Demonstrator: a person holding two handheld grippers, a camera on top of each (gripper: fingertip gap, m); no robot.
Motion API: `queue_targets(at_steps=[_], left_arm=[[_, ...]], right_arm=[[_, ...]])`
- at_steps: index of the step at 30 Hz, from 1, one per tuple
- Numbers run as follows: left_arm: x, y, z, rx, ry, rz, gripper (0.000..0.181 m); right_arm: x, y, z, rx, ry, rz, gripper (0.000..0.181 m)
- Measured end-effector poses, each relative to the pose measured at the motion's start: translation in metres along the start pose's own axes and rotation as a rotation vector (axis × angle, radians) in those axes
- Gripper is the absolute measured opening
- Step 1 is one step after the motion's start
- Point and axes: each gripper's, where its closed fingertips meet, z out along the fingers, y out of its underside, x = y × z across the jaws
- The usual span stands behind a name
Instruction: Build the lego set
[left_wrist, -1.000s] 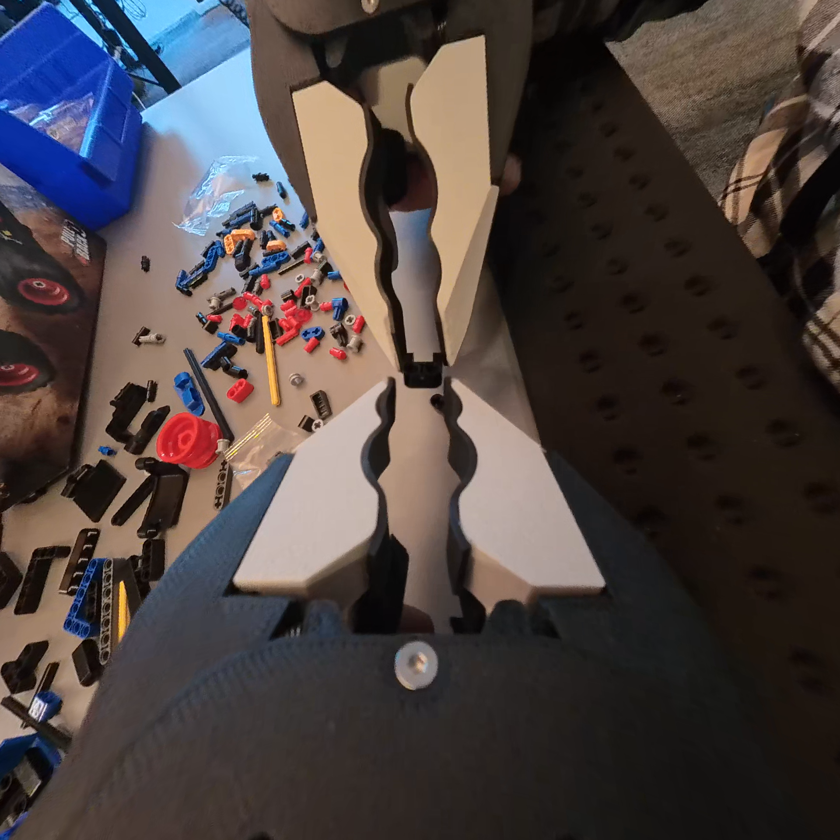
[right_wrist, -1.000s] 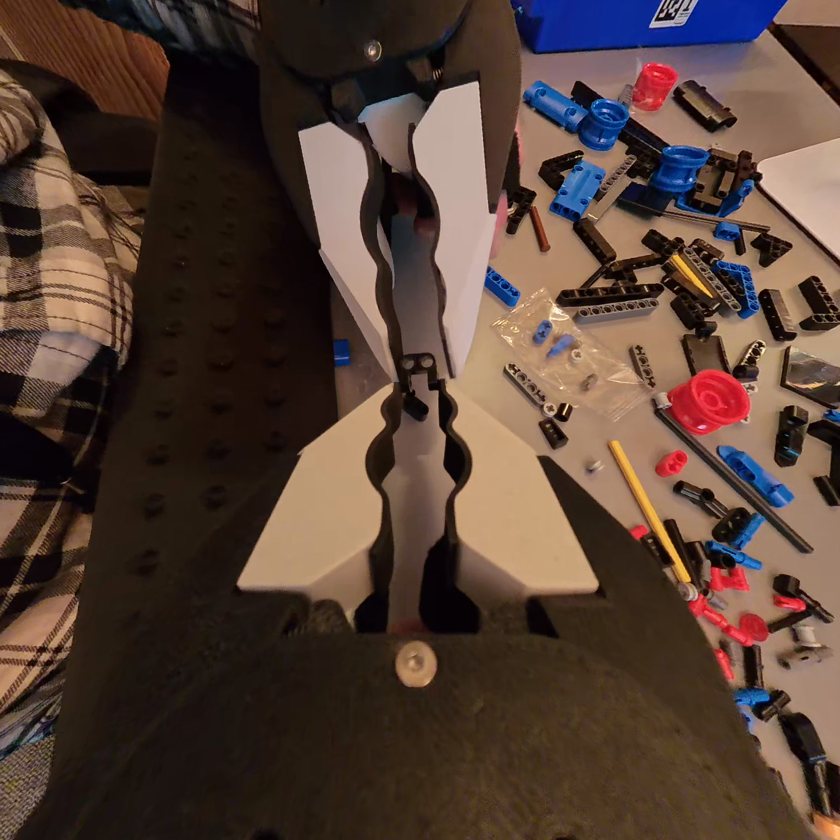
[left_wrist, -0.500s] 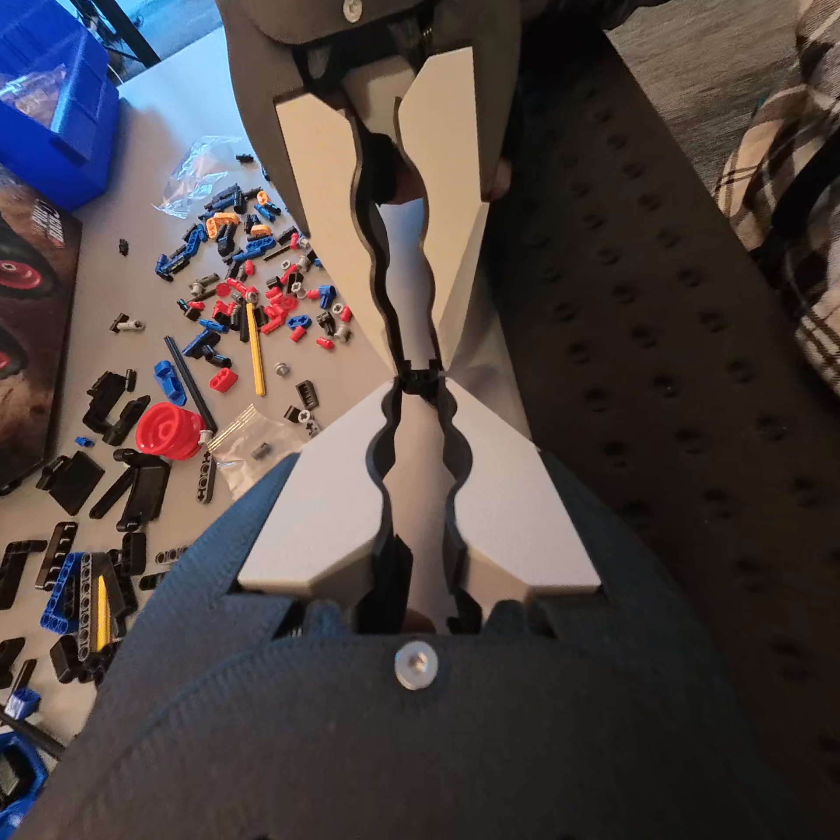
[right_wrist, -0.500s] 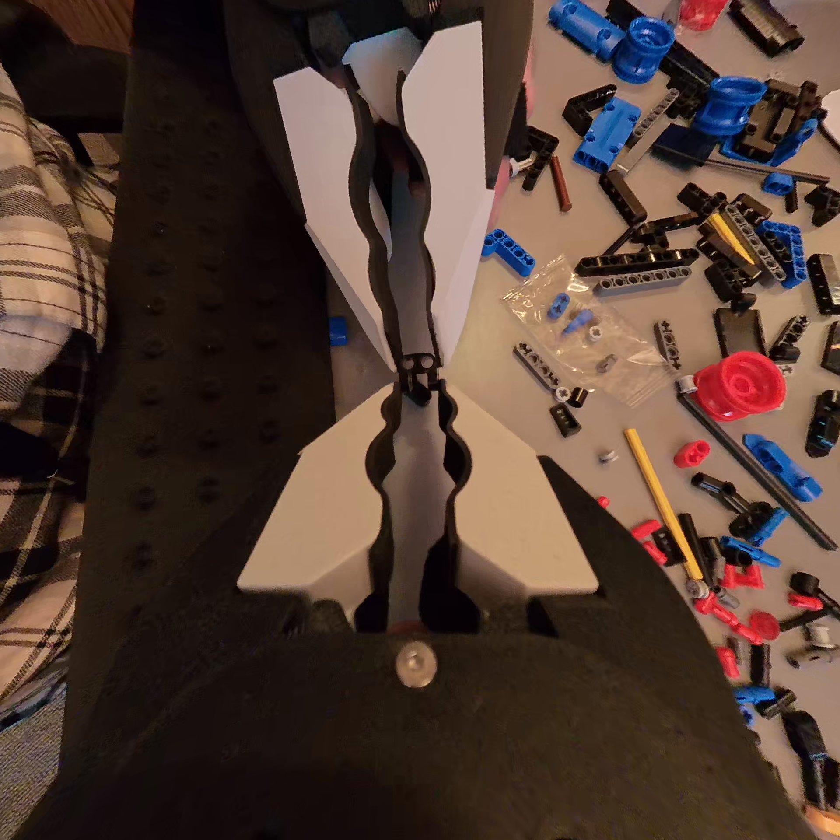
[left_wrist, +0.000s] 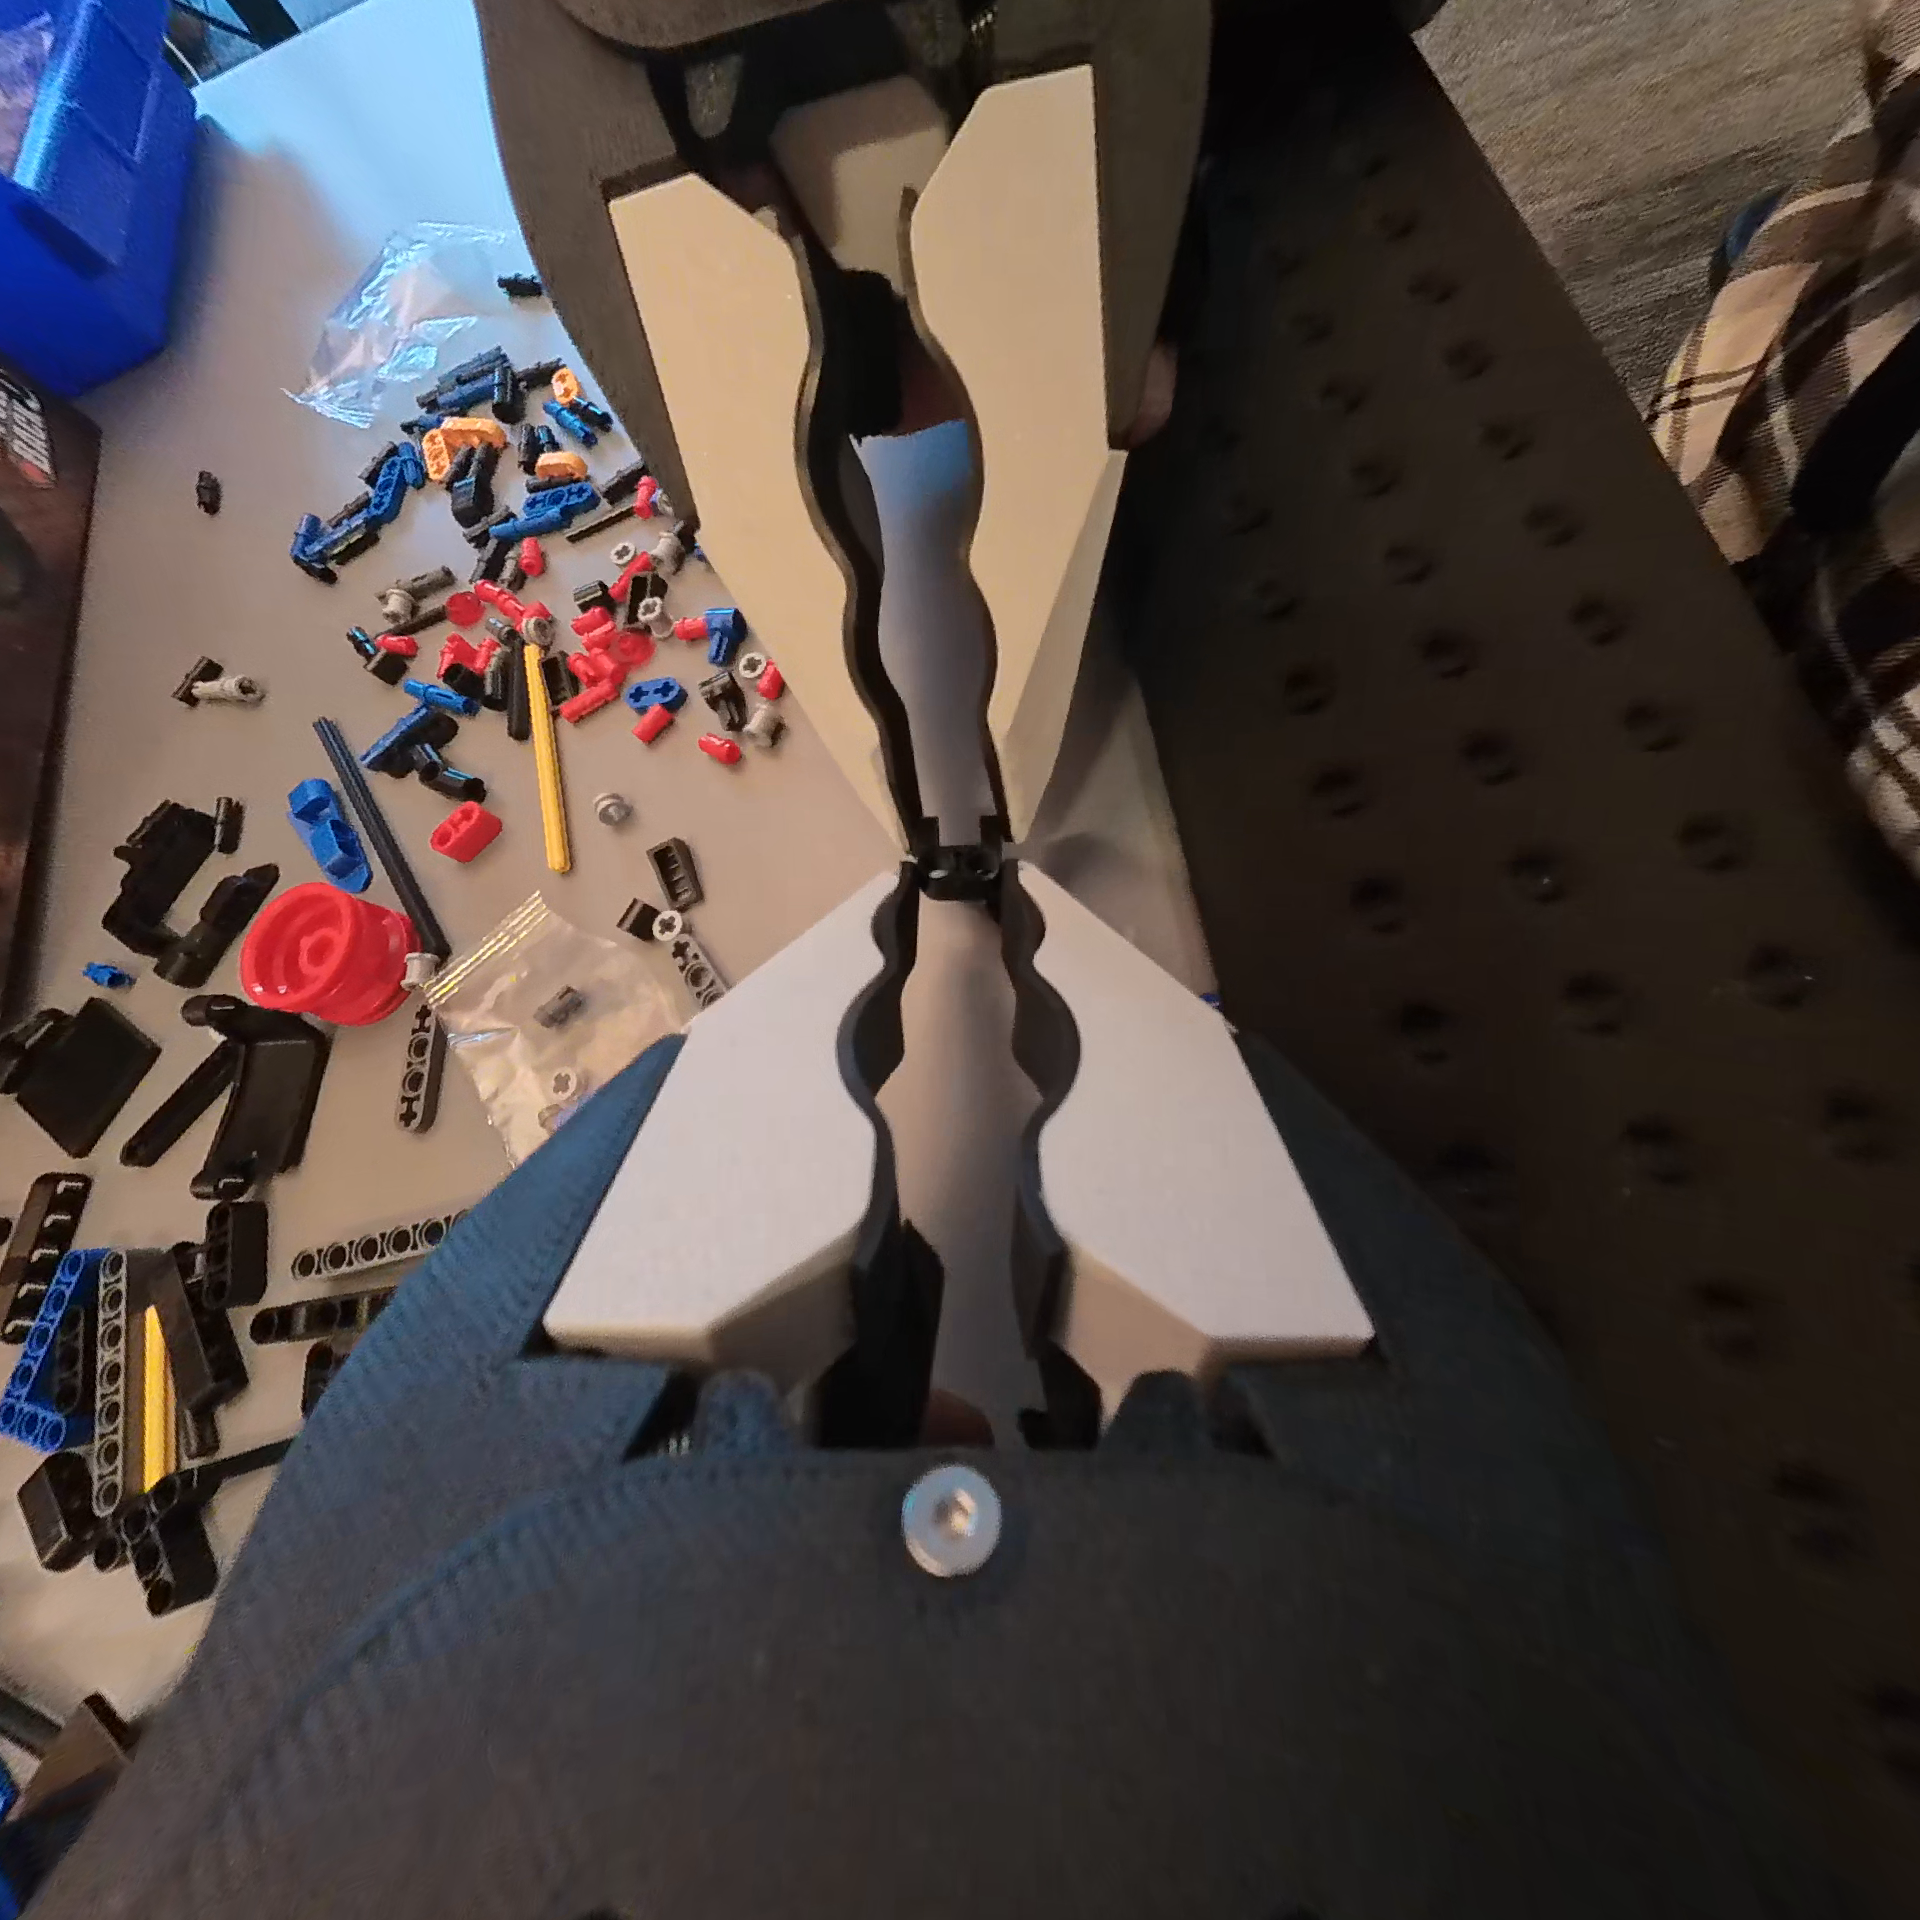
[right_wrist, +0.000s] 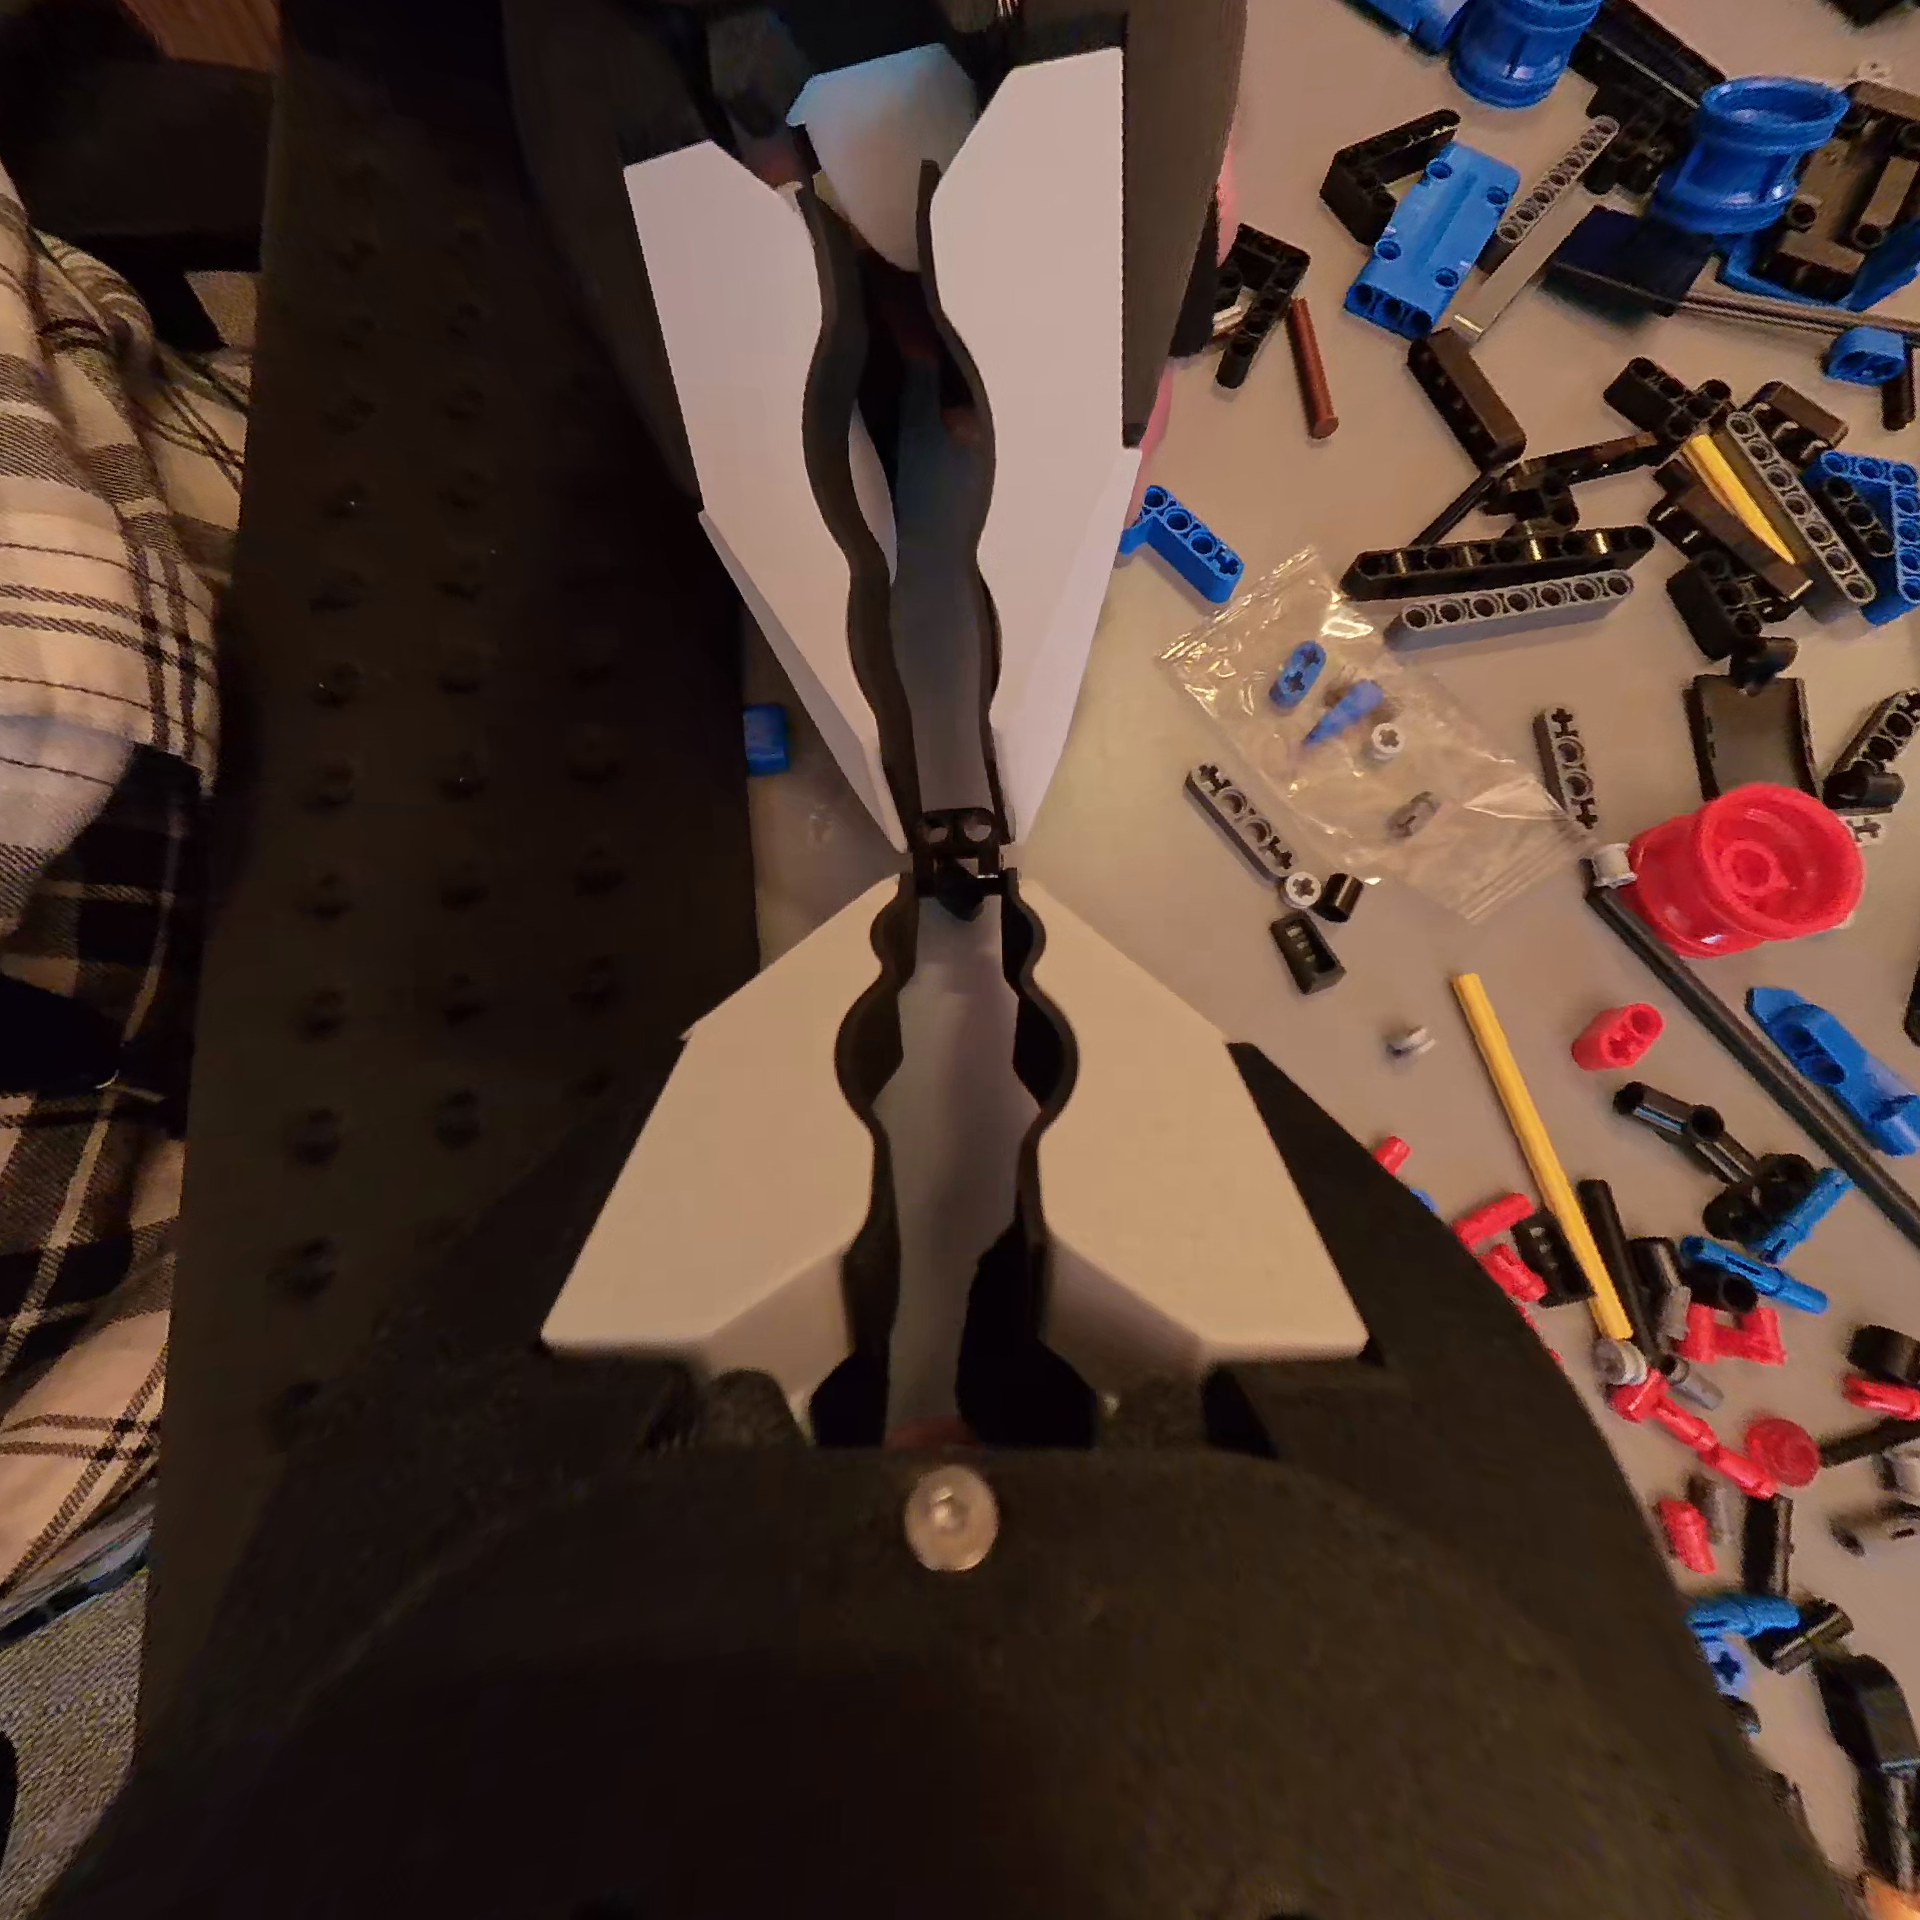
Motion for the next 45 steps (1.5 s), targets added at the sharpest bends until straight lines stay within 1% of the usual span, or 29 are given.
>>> queue_targets(at_steps=[10, 16, 28, 33, 38, 45], left_arm=[[0.0003, -0.0032, -0.0005, 0.017, 0.003, -0.005, 0.014], [0.0024, 0.0009, 0.0021, -0.004, 0.014, -0.007, 0.014], [0.0018, 0.0017, 0.0025, 0.006, 0.044, -0.073, 0.014], [0.0026, 0.0019, 0.0038, -0.002, 0.062, -0.08, 0.014], [0.0025, 0.0024, 0.0022, 0.005, 0.072, -0.1, 0.014], [0.0017, 0.004, 0.0014, 0.001, 0.076, -0.114, 0.014]], right_arm=[[-0.0009, -0.0017, -0.0036, -0.002, -0.031, 0.011, 0.014], [-0.0017, 0.0018, -0.0001, -0.015, -0.041, 0.015, 0.014], [-0.0005, 0.0024, 0.0002, -0.019, -0.06, 0.044, 0.014], [-0.0007, 0.0071, 0.0031, -0.051, -0.072, 0.044, 0.014], [-0.0003, 0.0058, 0.0023, -0.067, -0.077, 0.037, 0.013], [0.0001, 0.0048, 0.0026, -0.174, -0.09, -0.015, 0.013]])
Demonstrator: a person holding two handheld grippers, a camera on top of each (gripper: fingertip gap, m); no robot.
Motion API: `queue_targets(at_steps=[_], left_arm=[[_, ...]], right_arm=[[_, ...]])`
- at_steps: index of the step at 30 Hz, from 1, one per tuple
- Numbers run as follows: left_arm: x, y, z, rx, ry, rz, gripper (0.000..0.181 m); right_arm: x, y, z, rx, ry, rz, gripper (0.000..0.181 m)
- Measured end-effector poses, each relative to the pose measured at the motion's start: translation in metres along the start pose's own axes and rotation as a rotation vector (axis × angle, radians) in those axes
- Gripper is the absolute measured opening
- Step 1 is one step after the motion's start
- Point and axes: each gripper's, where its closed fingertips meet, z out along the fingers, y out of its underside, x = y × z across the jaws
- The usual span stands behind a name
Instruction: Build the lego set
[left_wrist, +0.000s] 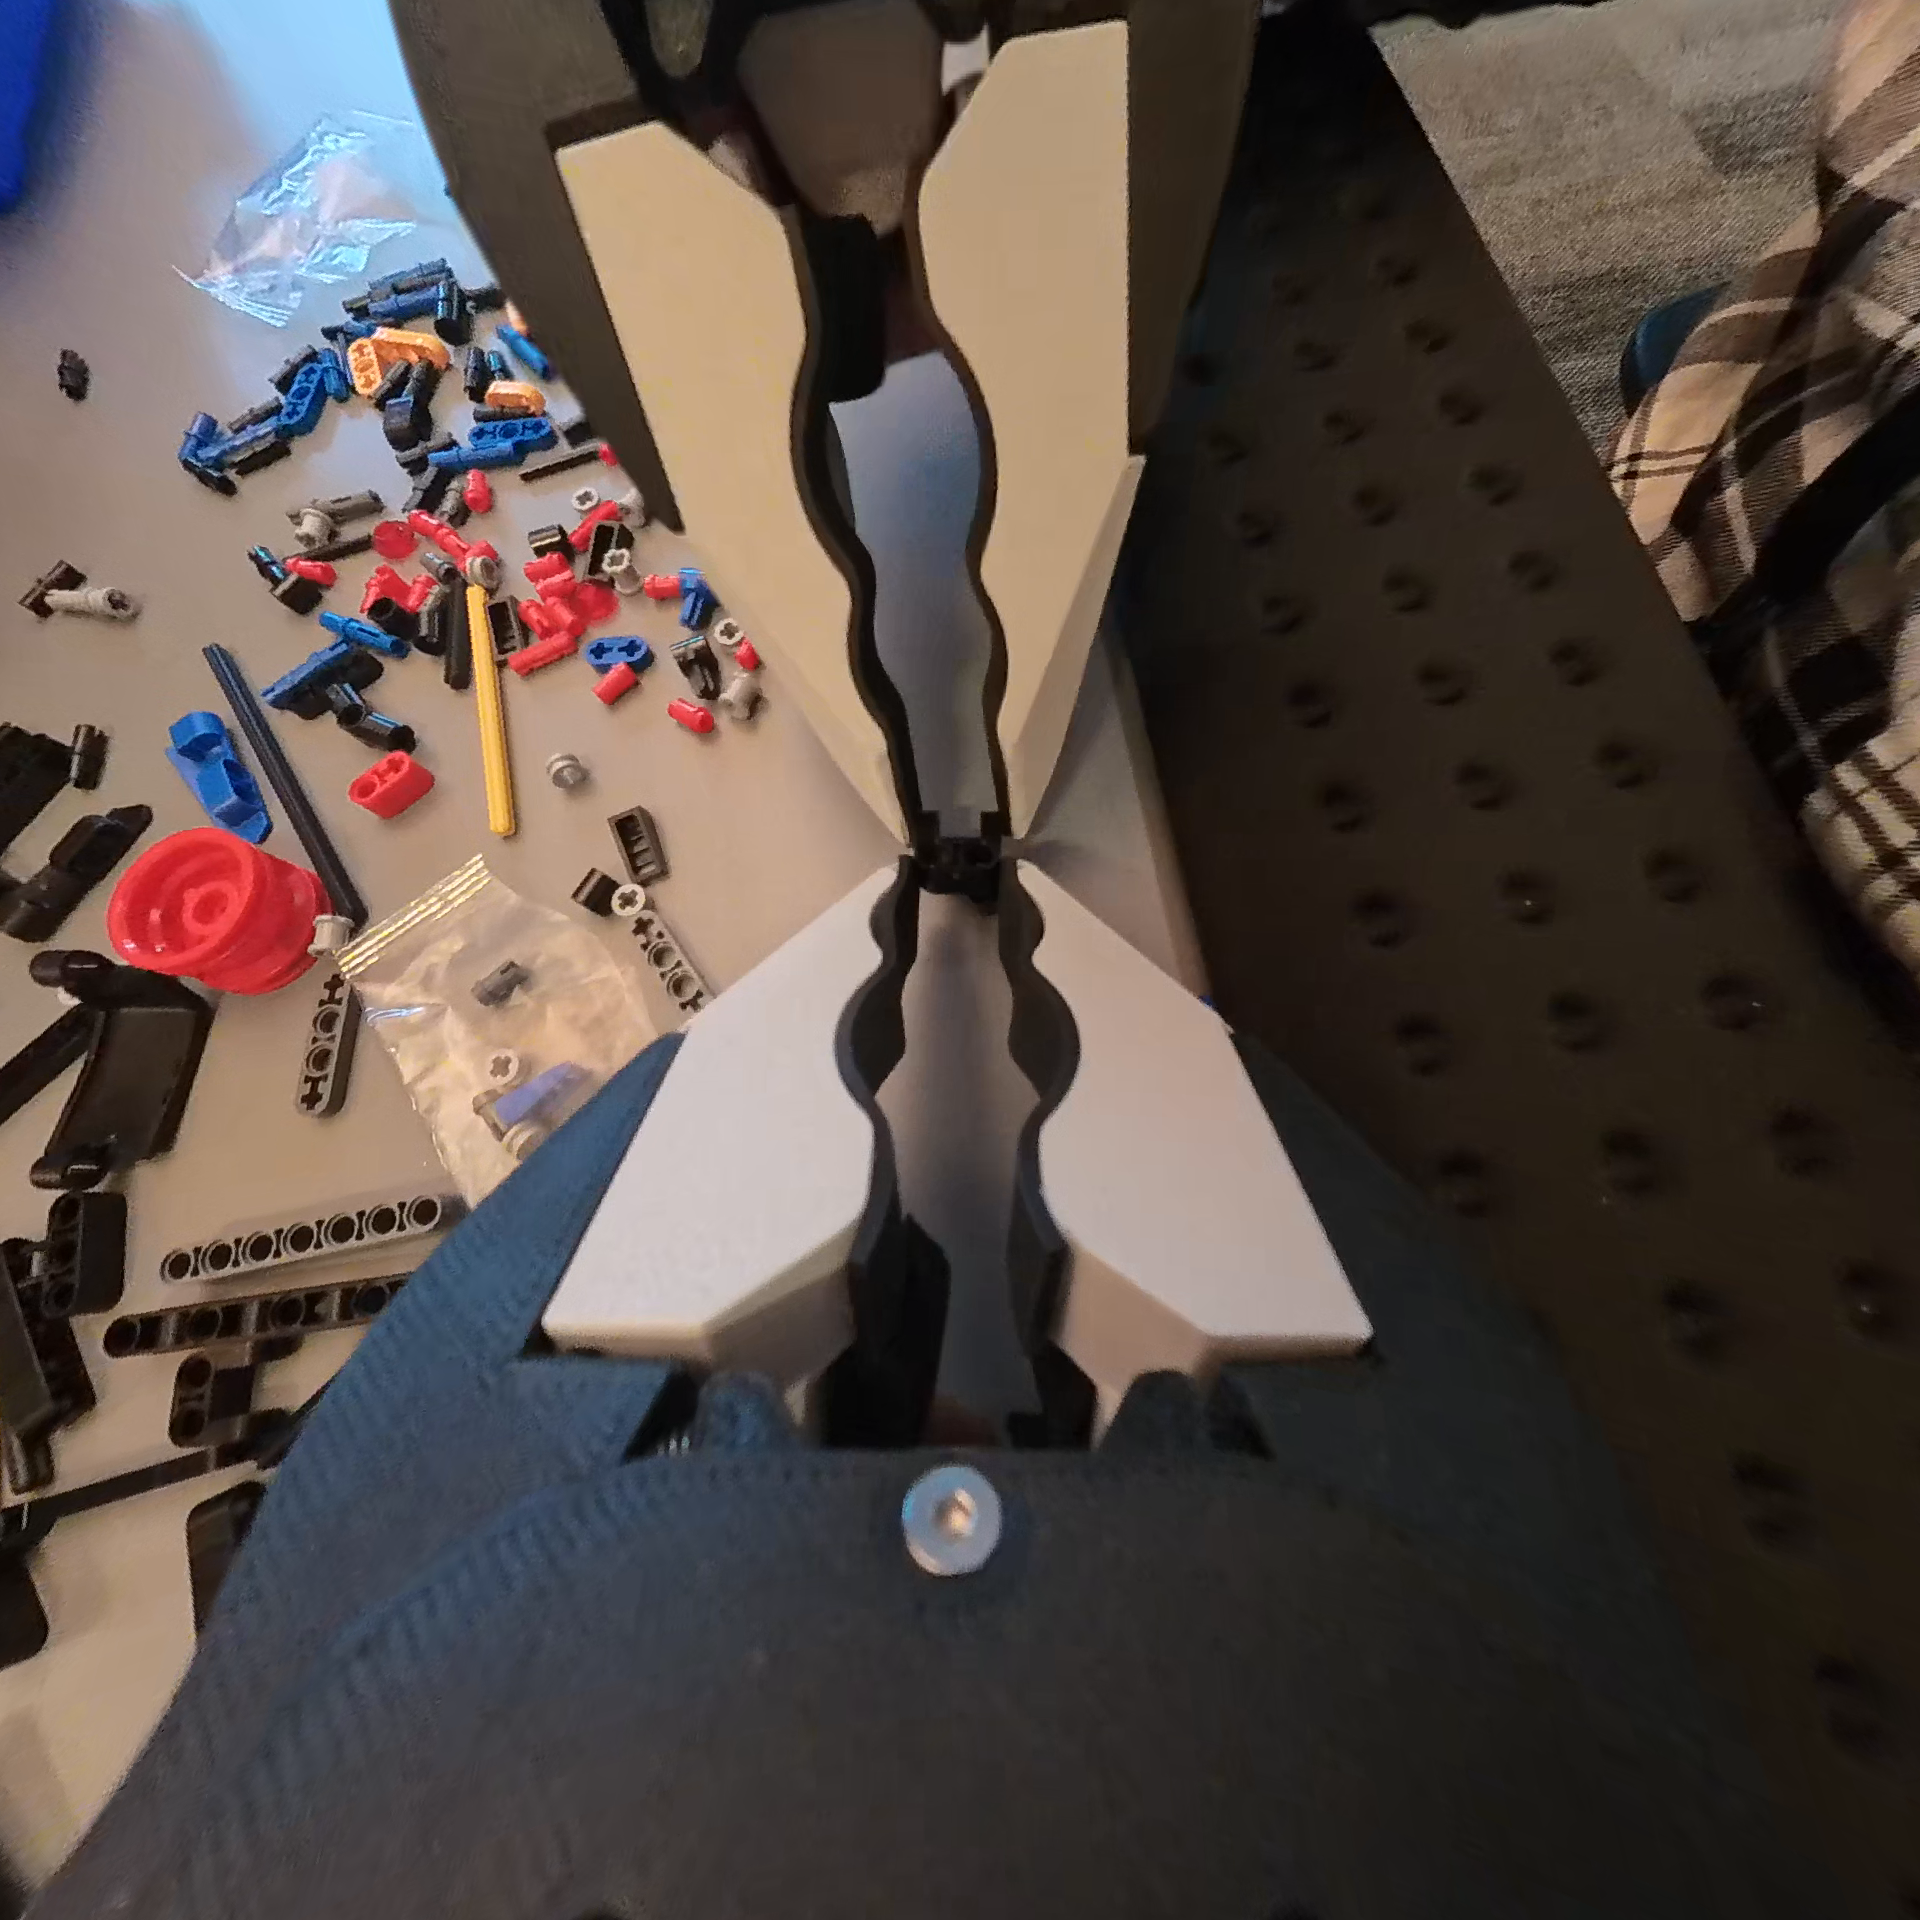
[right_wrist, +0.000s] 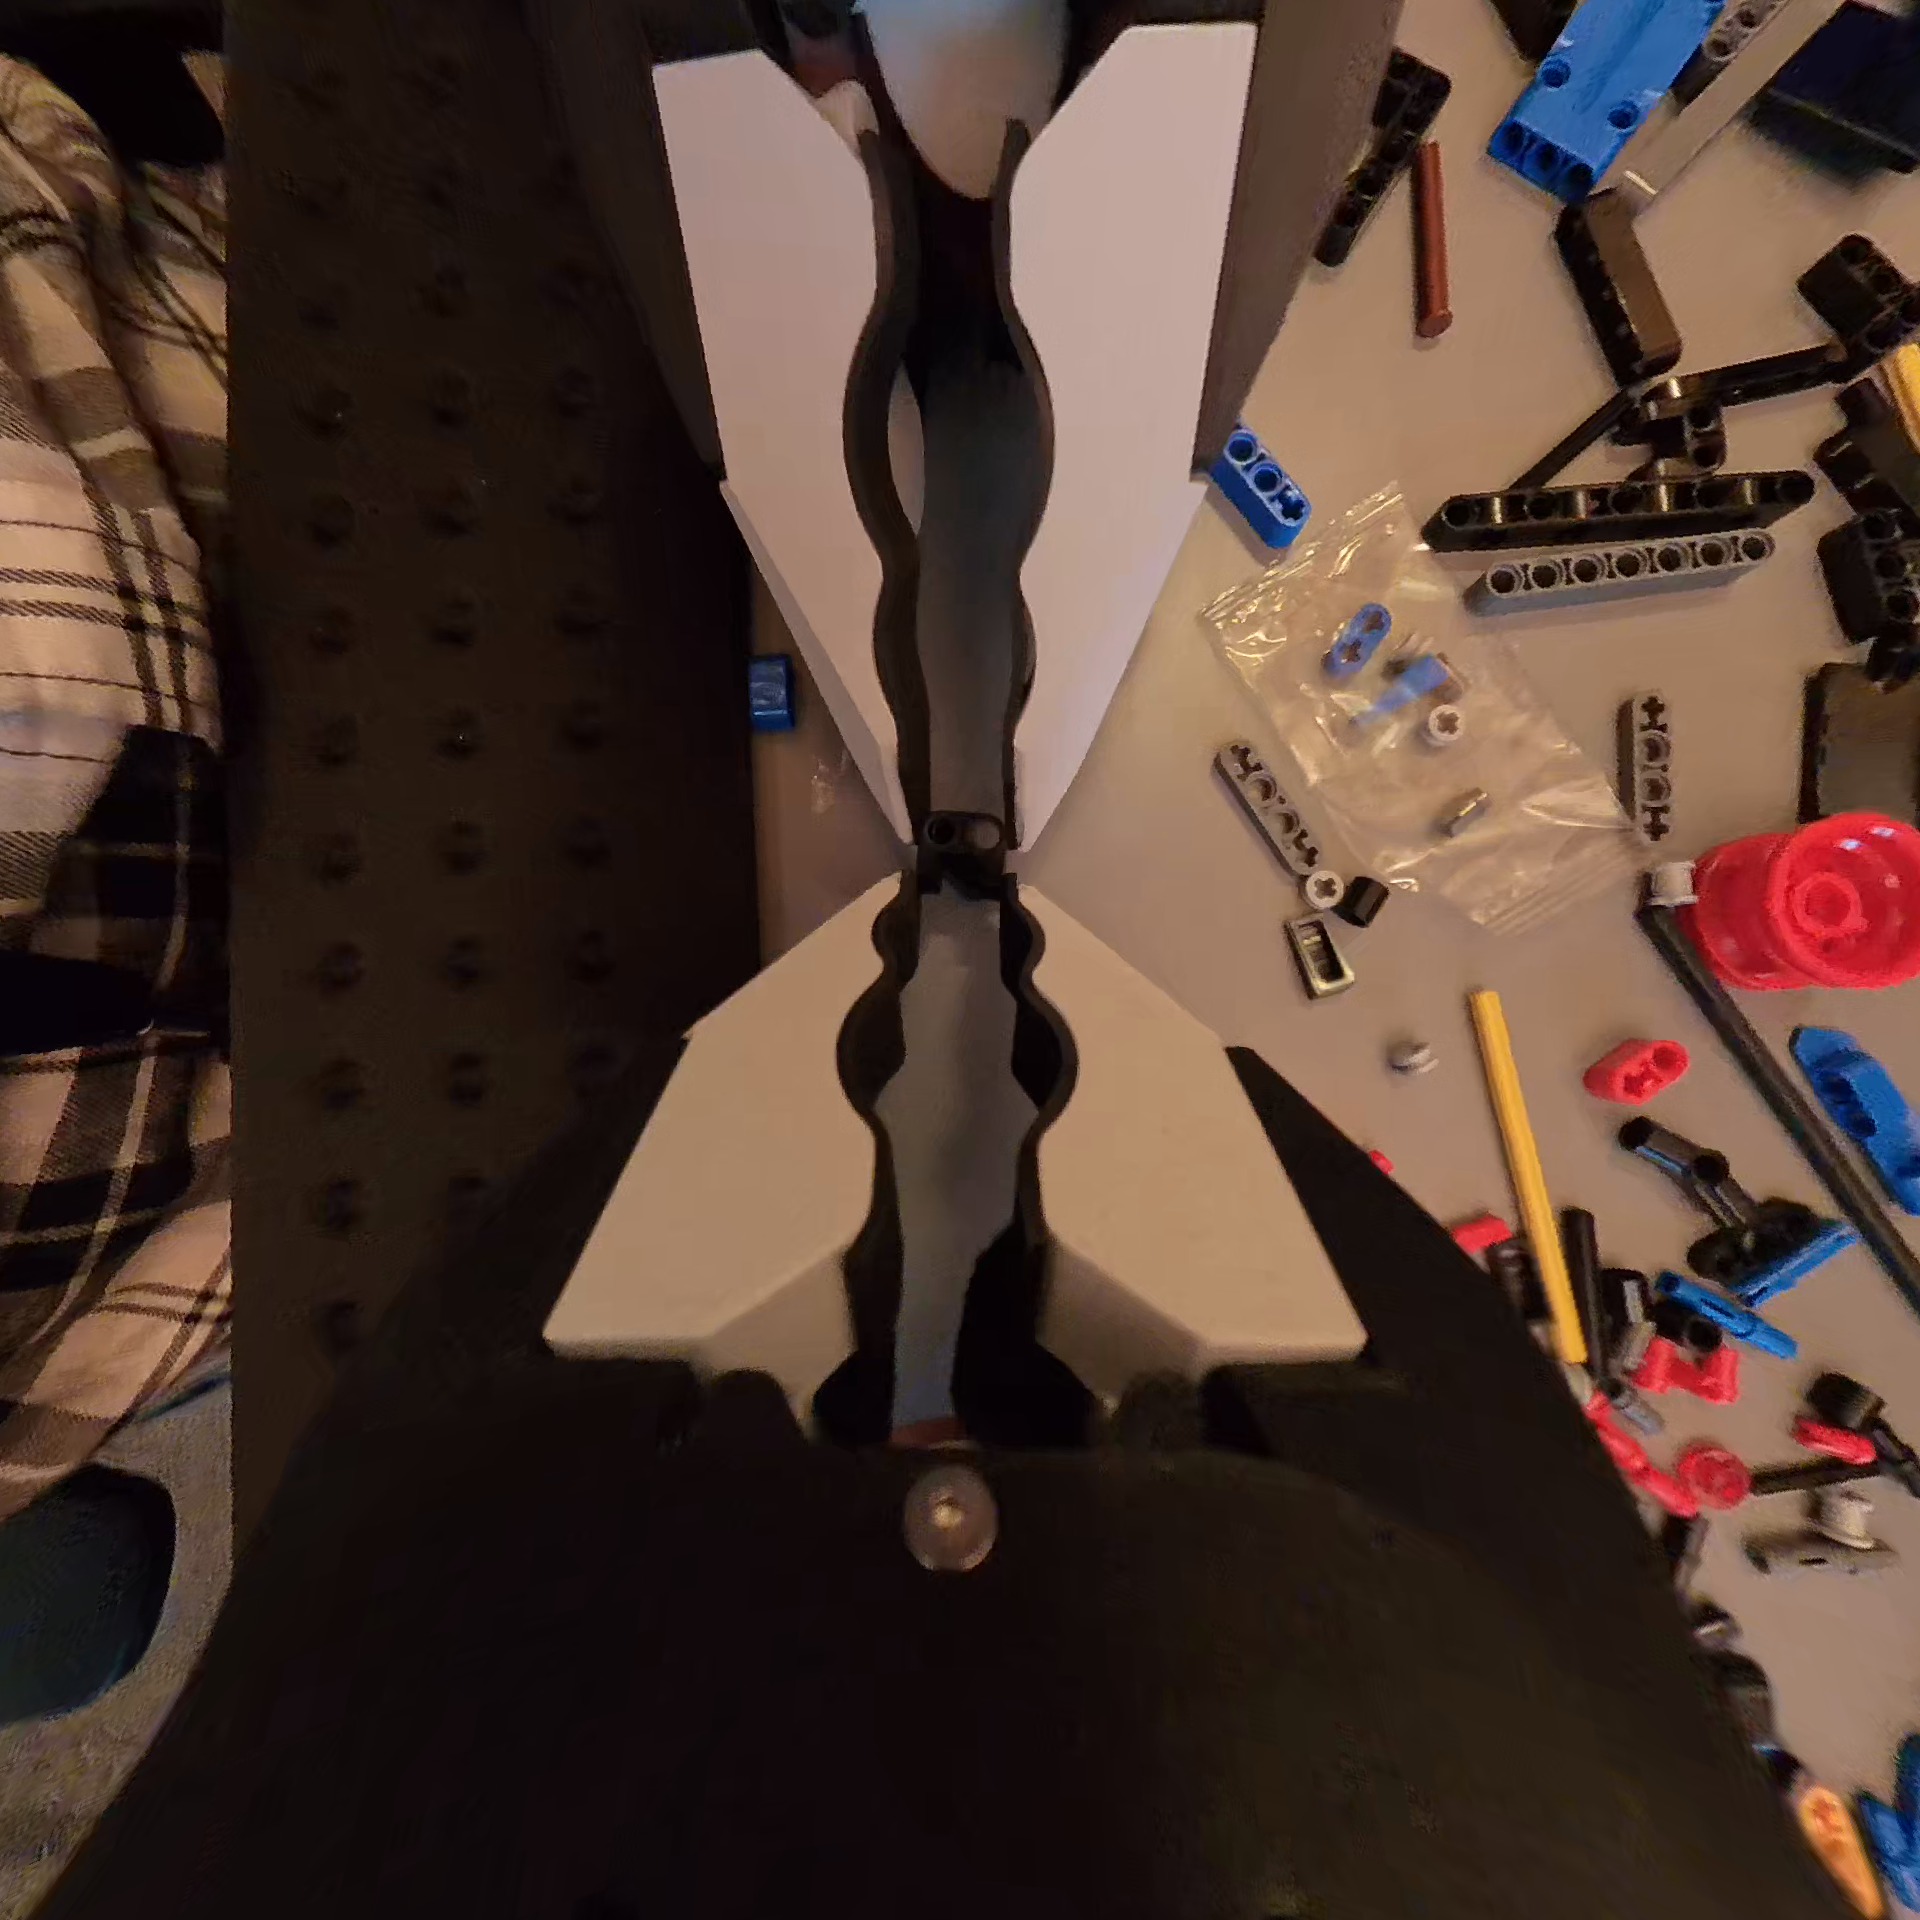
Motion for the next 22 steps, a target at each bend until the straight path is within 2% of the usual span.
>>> queue_targets(at_steps=[11, 22], left_arm=[[-0.0009, 0.0016, -0.0004, 0.014, 0.017, -0.034, 0.014], [0.0003, -0.0012, 0.0031, 0.021, 0.021, -0.017, 0.014]], right_arm=[[0.0005, -0.001, -0.0002, -0.195, -0.063, -0.095, 0.013], [-0.0015, 0.0019, -0.0025, -0.229, -0.056, -0.093, 0.013]])
